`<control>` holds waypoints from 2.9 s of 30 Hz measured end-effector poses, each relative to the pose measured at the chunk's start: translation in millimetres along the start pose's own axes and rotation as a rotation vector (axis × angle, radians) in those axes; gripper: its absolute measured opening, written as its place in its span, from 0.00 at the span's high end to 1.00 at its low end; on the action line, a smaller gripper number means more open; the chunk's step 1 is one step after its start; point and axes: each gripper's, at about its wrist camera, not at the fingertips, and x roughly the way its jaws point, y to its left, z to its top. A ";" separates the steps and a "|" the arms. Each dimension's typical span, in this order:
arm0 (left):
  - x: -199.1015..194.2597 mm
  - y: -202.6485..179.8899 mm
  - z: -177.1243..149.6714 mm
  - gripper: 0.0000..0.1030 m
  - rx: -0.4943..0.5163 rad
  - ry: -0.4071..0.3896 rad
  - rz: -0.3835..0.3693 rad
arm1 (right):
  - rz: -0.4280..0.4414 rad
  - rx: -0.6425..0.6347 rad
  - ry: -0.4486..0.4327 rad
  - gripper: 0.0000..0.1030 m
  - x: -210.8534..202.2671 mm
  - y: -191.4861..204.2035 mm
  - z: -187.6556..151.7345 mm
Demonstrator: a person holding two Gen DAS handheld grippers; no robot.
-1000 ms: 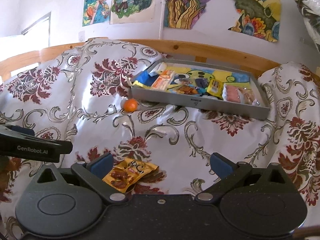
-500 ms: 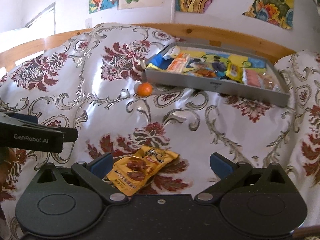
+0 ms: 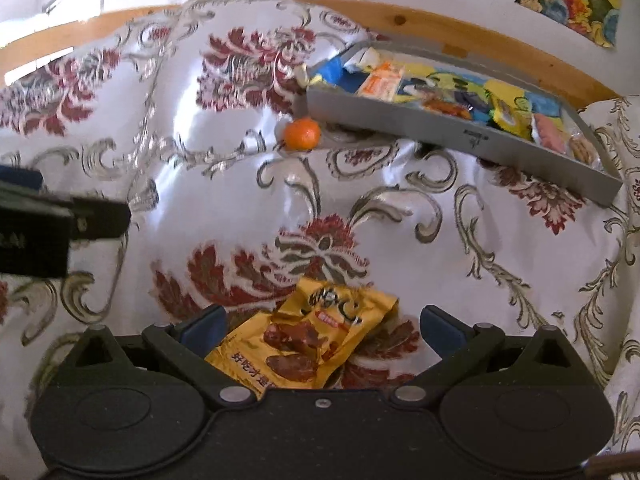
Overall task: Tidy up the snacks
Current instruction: 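Close the right tool on the golden snack bag and lift it, then close the left tool on the orange while the right tool holds the golden bag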
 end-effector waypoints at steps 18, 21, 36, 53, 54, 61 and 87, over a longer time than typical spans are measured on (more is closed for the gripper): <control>21.8 -15.6 15.6 0.00 0.028 0.003 -0.058 | 0.044 0.050 -0.031 0.50 8.2 -23.0 -1.7; 30.6 -23.2 22.9 0.00 0.054 -0.002 -0.076 | 0.047 0.045 -0.046 0.52 13.6 -30.4 1.3; 95.4 -39.4 71.5 0.00 0.090 -0.044 -0.112 | 0.023 -0.029 -0.204 0.61 38.2 -50.0 19.1; 150.2 -47.9 97.4 0.11 0.083 -0.053 -0.201 | 0.071 0.009 -0.244 0.63 56.9 -60.7 29.9; 152.7 -47.8 98.0 0.13 0.085 -0.051 -0.203 | 0.071 0.010 -0.241 0.63 57.6 -60.6 30.0; 165.2 -43.5 98.9 0.29 0.073 -0.038 -0.223 | 0.076 0.019 -0.229 0.63 61.0 -61.8 30.1; 164.5 -42.8 89.8 0.62 -0.018 0.014 -0.227 | 0.140 0.129 -0.122 0.60 58.4 -76.3 24.3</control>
